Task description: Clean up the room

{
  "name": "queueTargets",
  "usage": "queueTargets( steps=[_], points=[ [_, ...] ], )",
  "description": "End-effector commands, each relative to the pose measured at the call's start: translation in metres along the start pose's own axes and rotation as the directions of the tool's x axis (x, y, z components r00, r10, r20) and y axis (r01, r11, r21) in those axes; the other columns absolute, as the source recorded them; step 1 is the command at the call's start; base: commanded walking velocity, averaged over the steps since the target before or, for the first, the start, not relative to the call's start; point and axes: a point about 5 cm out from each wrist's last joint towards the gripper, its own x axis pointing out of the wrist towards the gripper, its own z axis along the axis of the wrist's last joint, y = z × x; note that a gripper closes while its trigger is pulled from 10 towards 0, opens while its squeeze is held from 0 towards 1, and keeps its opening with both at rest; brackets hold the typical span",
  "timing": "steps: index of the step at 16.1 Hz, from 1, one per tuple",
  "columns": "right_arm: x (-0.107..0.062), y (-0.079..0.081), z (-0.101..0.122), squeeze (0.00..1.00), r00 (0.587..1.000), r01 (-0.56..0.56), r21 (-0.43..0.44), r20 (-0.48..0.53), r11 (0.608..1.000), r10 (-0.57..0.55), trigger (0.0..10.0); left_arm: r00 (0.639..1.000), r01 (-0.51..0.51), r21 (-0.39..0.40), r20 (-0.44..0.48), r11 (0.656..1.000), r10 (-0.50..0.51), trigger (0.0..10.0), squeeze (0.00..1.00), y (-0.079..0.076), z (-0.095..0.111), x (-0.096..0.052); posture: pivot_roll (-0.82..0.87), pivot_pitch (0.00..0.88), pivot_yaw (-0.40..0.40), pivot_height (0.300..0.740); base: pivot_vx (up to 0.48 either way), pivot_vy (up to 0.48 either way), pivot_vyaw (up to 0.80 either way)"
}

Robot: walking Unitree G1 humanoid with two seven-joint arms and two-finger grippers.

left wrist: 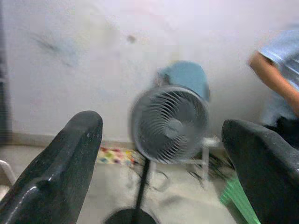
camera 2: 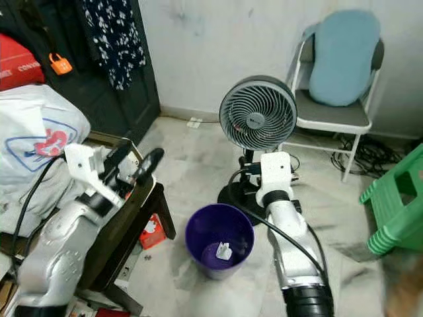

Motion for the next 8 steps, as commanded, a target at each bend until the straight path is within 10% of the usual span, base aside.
queueTargets(
  steps=[1, 8],
  points=[
    [-0.001, -0.003, 0.004, 0.00, 1.000, 0.000, 0.002, 0.009, 1.000, 0.000, 10.0, 0.999, -0.041, 0.028, 0.008, 0.999, 0.041, 10.0, 0.00, 0.007, 0.001, 0.001, -0.10, 0.000, 0.034, 0.740, 0.000, 0.000, 0.00],
    [-0.030, -0.020, -0.010, 0.00, 0.999, 0.031, -0.027, 0.013, 0.999, -0.030, 10.0, 0.979, -0.202, 0.078, 0.010, 0.976, 0.201, 10.0, 0.00, 0.022, -0.016, -0.024, -0.11, 0.000, 0.027, 0.740, 0.000, 0.000, 0.00]
  ],
)
